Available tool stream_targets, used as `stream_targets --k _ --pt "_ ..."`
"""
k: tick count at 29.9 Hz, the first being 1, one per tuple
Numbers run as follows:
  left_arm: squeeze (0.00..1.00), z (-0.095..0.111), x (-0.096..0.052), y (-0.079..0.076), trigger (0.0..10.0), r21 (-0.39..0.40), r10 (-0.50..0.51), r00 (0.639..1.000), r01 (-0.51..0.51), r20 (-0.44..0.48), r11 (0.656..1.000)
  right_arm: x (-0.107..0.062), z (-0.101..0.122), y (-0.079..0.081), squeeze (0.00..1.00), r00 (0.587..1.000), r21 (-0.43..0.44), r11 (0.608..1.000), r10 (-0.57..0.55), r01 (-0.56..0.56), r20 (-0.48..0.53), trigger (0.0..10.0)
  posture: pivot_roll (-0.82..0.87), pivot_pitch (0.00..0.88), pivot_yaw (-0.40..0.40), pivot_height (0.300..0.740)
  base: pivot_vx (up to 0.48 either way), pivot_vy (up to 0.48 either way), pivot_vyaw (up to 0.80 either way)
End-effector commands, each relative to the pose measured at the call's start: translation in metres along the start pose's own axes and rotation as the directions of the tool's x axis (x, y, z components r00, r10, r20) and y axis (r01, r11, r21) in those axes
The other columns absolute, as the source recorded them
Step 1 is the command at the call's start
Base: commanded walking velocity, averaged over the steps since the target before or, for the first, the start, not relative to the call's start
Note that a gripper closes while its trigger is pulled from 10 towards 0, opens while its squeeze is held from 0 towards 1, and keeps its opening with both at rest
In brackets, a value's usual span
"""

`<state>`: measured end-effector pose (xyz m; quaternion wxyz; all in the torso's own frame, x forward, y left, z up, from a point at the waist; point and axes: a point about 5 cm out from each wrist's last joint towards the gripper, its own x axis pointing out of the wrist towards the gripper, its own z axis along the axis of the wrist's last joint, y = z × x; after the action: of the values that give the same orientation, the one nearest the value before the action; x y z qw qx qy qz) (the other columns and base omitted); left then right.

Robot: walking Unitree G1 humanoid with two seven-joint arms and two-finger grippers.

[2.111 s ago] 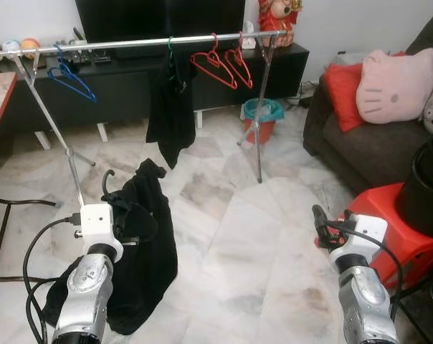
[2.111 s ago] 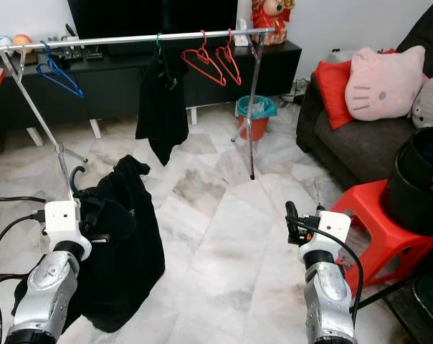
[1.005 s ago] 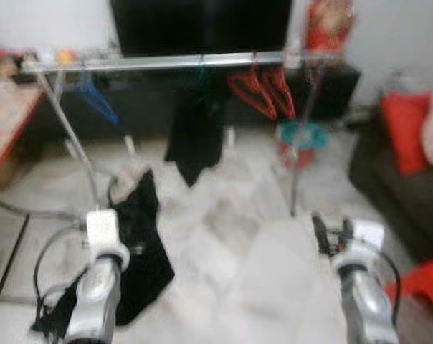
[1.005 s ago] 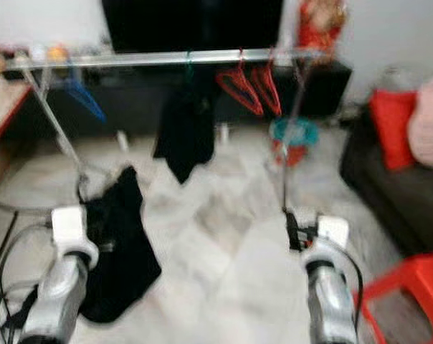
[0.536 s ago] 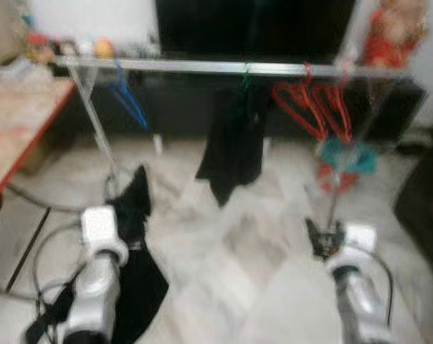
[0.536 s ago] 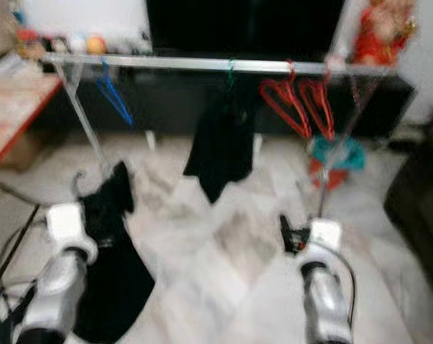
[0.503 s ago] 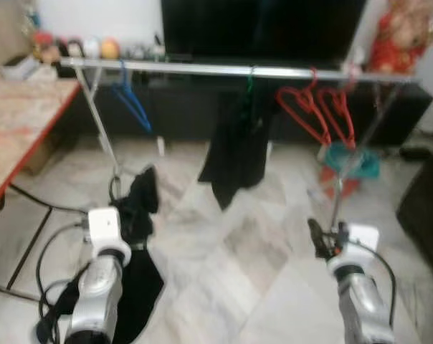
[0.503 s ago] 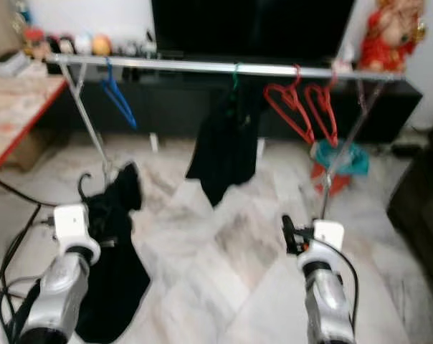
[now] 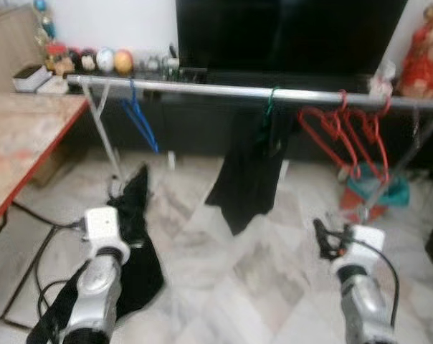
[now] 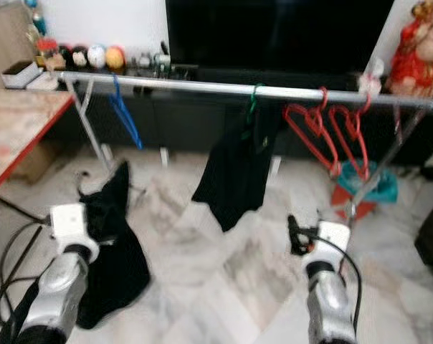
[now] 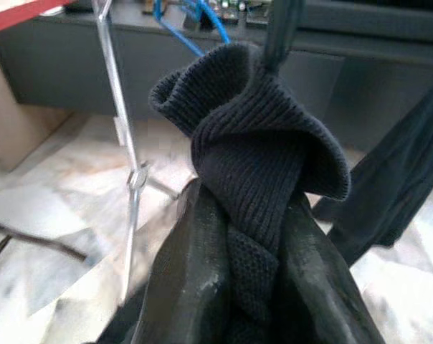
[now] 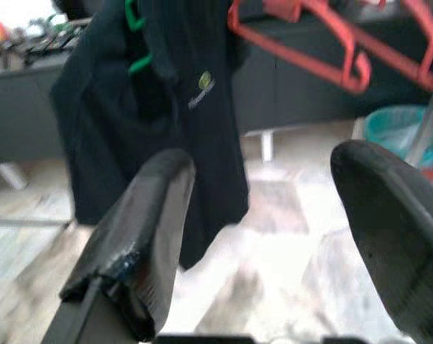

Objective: Hang hanger

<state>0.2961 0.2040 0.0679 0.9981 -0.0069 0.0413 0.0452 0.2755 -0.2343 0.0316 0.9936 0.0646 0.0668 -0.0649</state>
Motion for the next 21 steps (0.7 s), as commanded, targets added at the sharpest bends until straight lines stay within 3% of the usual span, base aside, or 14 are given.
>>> stream_targets --k 1,5,11,21 --pt "0.0 0.0095 0.0033 0.0063 10.0 0.02 0.012 0.999 -0.013 0.04 1.0 0.003 0.0015 0.0089 0.0 1.0 0.023 1.0 0.011 -0.011 0.01 10.0 0.03 0.0 -0.034 0.74 0.446 0.0 0.0" --pt "0.0 0.0093 0.0033 0.005 10.0 0.018 0.011 0.999 -0.012 0.04 1.0 0.0026 -0.0003 0.0078 0.0 1.0 0.027 1.0 0.001 -0.001 -0.003 10.0 0.04 0.0 -0.033 0.74 0.324 0.0 0.0" --pt "0.0 0.0091 0.0031 0.0037 10.0 0.017 0.01 0.999 -0.01 0.039 1.0 0.0037 -0.0003 0.0077 0.0 1.0 0.024 1.0 0.001 -0.001 -0.006 10.0 0.04 0.0 -0.036 0.74 0.344 0.0 -0.78" --pt "0.0 0.0085 0.0029 0.0032 10.0 0.017 0.014 0.999 -0.014 0.037 1.0 0.0052 0.0021 0.0108 0.0 1.0 0.022 1.0 0.012 -0.012 0.01 10.0 0.04 0.0 -0.04 0.74 0.351 0.0 0.0"
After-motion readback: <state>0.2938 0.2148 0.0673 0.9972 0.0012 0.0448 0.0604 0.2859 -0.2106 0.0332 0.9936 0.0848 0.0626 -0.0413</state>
